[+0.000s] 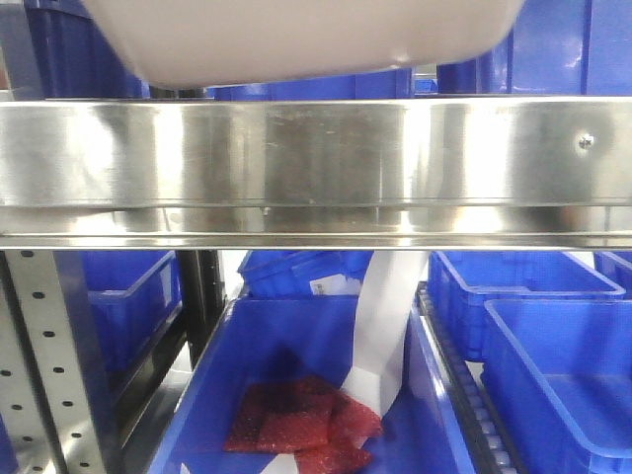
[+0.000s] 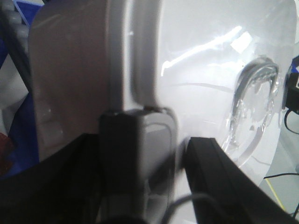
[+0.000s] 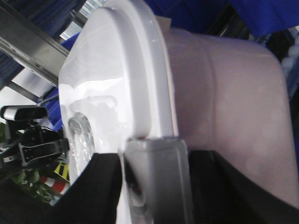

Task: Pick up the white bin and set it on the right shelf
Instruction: 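Push the bin forward onto the upper roller shelf with both grippers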

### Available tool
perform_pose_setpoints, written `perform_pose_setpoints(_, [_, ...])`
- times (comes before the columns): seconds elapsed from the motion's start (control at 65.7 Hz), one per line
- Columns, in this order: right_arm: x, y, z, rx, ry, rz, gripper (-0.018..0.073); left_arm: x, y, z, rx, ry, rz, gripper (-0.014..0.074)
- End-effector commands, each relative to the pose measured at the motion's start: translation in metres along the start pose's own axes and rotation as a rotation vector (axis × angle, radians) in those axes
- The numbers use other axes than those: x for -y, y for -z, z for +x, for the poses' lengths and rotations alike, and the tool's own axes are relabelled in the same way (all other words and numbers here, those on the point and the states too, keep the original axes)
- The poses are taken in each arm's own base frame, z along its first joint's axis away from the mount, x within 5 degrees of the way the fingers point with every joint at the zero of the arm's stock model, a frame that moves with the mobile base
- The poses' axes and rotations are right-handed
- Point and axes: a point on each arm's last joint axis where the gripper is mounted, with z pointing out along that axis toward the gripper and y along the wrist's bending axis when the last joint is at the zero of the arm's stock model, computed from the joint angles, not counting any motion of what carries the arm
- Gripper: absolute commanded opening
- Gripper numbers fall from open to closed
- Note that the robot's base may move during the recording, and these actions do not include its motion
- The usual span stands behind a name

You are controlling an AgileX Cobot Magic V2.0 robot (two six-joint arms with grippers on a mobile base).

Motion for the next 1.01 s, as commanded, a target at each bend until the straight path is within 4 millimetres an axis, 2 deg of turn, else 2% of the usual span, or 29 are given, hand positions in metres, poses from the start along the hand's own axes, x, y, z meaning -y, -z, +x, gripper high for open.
perform_pose_setpoints(0.0, [-0.029,0.002,-0.008,0.023,-0.006,-0.172,0.0414,0.024,0.004,-0.016,0.117,-0.003,0.098,0.0243])
perform_pose_setpoints(0.335, [0.006,-0.014,-0.007,-0.026,-0.072,-0.12,0.0415,-0.002,-0.007,-0.021,0.152,0.046,0.018,0.0244])
perform_pose_setpoints(0.472, [0.016,-0.018,-0.007,-0.036,-0.094,-0.111,0.0417,-0.006,-0.007,-0.023,0.176,0.043,-0.02,0.0248])
perform_pose_setpoints(0.548, [0.02,-0.019,-0.007,-0.04,-0.093,-0.095,0.0439,-0.007,-0.007,-0.024,0.182,0.042,-0.028,0.0284])
perform_pose_setpoints(0.731, [0.025,-0.021,-0.005,-0.062,-0.08,-0.059,0.0564,-0.009,-0.007,-0.024,0.19,0.034,-0.055,0.0409])
perform_pose_setpoints(0.838, [0.032,-0.017,-0.008,-0.043,-0.064,0.005,0.0567,-0.014,-0.006,-0.022,0.16,0.001,-0.107,0.0433])
perform_pose_setpoints(0.99, [0.045,-0.001,-0.014,-0.014,-0.061,0.07,0.0567,-0.019,-0.003,-0.019,0.129,-0.015,-0.138,0.0433])
